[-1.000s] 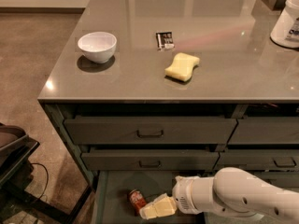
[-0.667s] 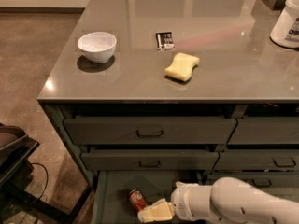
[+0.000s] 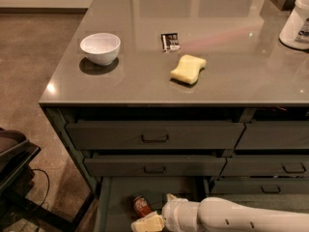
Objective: Pick coke can from bottom drawer and place on counter
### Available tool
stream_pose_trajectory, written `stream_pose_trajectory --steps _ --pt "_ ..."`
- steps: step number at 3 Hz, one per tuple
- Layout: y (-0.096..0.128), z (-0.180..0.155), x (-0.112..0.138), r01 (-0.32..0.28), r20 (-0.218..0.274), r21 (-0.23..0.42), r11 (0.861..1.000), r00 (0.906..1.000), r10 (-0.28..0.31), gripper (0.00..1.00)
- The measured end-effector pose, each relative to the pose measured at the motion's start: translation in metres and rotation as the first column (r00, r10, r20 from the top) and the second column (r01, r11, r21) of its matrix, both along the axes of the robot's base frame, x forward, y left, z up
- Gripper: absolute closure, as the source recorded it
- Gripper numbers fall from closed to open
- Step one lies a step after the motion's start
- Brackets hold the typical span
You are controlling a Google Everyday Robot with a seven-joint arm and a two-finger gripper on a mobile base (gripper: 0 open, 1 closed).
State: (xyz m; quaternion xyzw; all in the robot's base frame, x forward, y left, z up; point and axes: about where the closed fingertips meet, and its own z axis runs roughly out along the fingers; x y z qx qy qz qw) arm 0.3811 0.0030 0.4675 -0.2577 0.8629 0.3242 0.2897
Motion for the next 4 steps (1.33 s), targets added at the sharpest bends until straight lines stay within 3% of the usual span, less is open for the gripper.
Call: stream_pose_trajectory --steps 1,2,3,4 --pt "-0.001 0.002 0.001 -0.001 0.003 -0.003 1.000 1.0000 0.001 0.00" --pt "-0.003 -0.017 0.016 0.009 0.031 -0.025 1.000 0.9995 -0.009 0.00" --pt "-0.015 -0.046 0.056 0.051 0.085 -0.047 0.998 0.9952 -0.047 0.00" --pt "-0.015 -0.046 0.056 0.051 0.085 -0.047 0.998 0.9952 -0.047 0.00"
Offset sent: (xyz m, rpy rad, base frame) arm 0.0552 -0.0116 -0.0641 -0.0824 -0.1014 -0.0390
